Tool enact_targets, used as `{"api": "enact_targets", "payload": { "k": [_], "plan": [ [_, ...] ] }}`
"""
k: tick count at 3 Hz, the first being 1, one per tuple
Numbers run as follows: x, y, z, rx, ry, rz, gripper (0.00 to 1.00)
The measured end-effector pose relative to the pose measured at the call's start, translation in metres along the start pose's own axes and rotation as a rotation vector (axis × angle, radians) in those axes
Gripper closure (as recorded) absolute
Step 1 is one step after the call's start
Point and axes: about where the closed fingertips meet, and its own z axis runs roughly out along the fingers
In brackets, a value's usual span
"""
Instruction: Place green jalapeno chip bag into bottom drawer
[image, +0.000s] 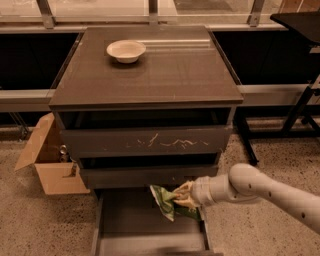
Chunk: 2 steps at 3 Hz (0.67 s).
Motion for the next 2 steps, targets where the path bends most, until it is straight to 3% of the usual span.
{"api": "enact_targets", "payload": {
  "k": [1,2],
  "plan": [
    [0.060,0.005,0.028,-0.024,-0.008,0.043,1.00],
    [0.118,0.008,0.064,-0.042,-0.072,0.086,1.00]
  ]
}}
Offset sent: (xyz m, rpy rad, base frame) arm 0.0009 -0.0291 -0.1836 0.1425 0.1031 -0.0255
